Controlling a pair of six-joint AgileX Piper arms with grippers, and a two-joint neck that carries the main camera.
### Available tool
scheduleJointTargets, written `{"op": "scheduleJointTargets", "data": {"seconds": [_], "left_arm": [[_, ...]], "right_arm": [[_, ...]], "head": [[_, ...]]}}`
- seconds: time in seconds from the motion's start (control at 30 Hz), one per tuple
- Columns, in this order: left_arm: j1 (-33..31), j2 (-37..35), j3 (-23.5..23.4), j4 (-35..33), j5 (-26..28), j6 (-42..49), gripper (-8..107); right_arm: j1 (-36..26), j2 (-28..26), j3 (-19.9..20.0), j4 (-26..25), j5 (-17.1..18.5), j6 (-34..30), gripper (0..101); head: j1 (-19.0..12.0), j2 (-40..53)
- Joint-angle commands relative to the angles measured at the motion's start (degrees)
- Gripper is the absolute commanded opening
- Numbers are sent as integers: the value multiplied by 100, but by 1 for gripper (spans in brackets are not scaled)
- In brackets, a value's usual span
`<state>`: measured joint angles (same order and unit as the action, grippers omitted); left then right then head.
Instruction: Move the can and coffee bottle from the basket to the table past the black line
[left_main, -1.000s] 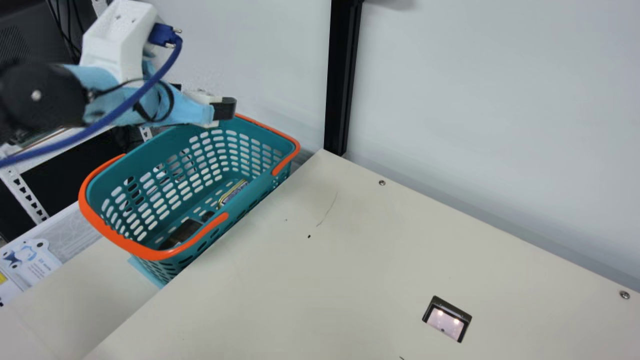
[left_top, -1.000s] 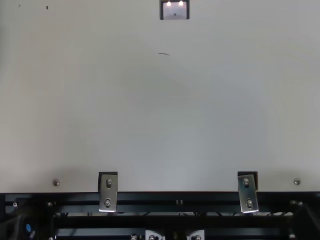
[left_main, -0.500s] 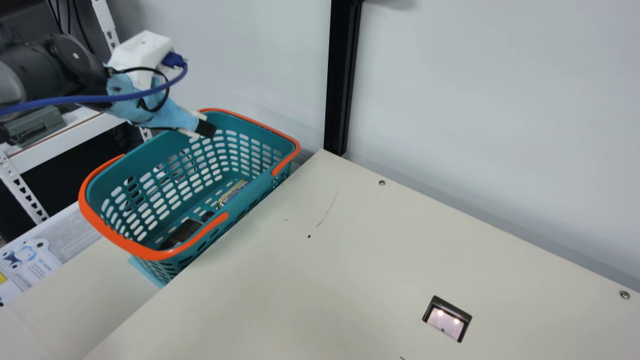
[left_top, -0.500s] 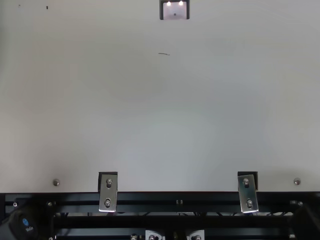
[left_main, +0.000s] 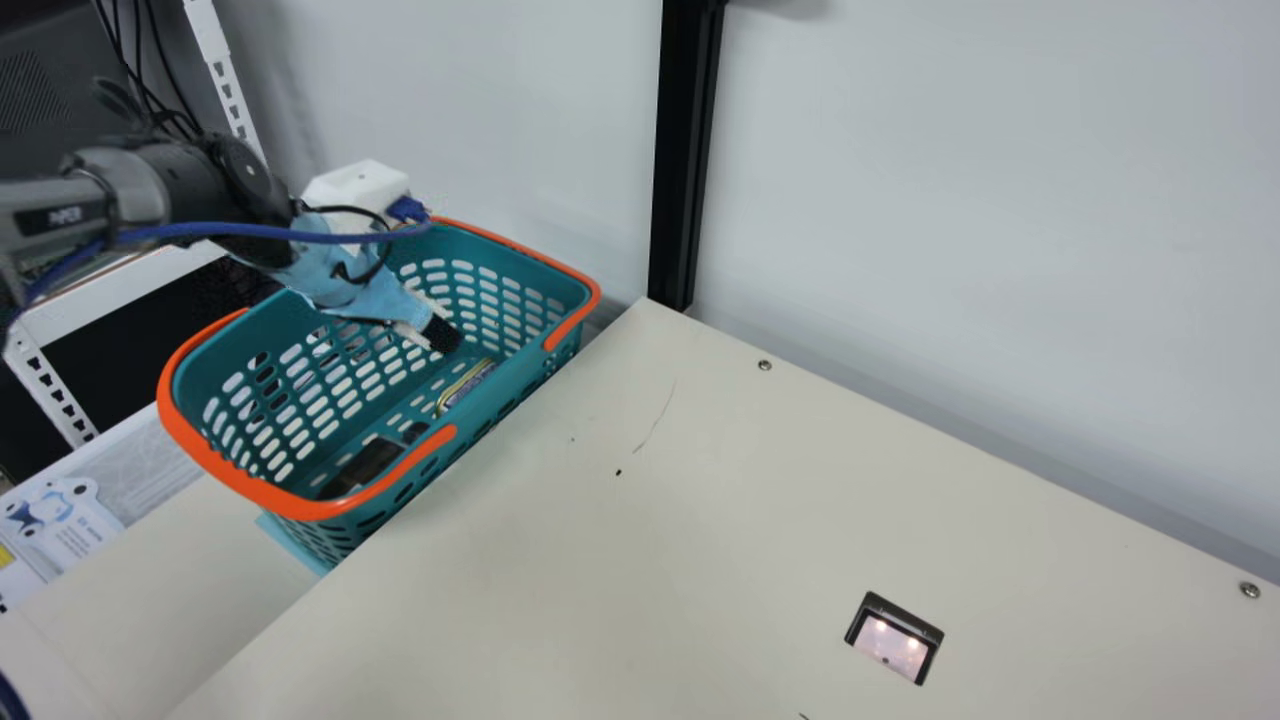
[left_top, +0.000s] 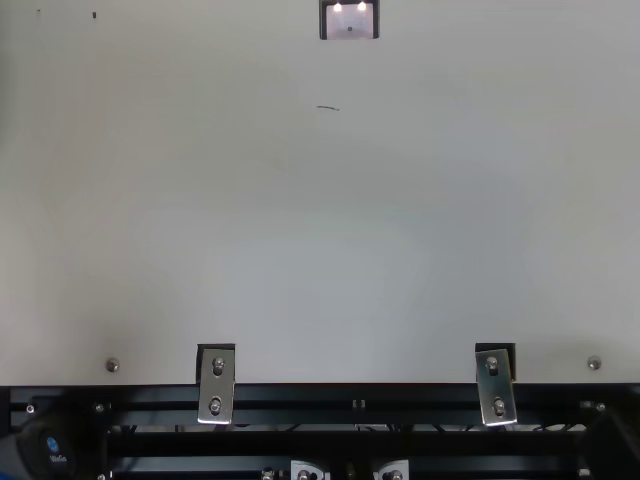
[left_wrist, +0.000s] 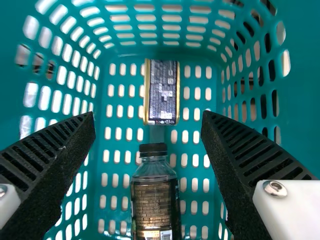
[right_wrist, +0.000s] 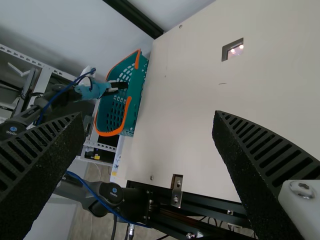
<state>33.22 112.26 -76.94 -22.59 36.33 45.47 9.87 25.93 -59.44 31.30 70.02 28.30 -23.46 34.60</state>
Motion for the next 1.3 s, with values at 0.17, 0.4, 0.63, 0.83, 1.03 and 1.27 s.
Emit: {"op": "scheduleJointTargets", "data": {"seconds": [0.17, 0.4, 0.63, 0.83, 1.03, 1.27], "left_arm": [[-93, 667, -226, 120, -111, 8, 90], [-187, 1280, -633, 240, -149, -72, 90], [-301, 1797, -1120, 399, -69, -237, 90], [-389, 2158, -1505, 530, 21, -392, 90], [-458, 2497, -1813, 643, 37, -528, 90], [-510, 2828, -2061, 579, -46, -535, 90]], "right_arm": [[0, 0, 0, 0, 0, 0, 101], [0, 0, 0, 0, 0, 0, 101], [0, 0, 0, 0, 0, 0, 101], [0, 0, 0, 0, 0, 0, 101], [0, 0, 0, 0, 0, 0, 101], [0, 0, 0, 0, 0, 0, 101]], "head": [[-142, 88], [-142, 88], [-142, 88], [-142, 88], [-142, 88], [-142, 88]]}}
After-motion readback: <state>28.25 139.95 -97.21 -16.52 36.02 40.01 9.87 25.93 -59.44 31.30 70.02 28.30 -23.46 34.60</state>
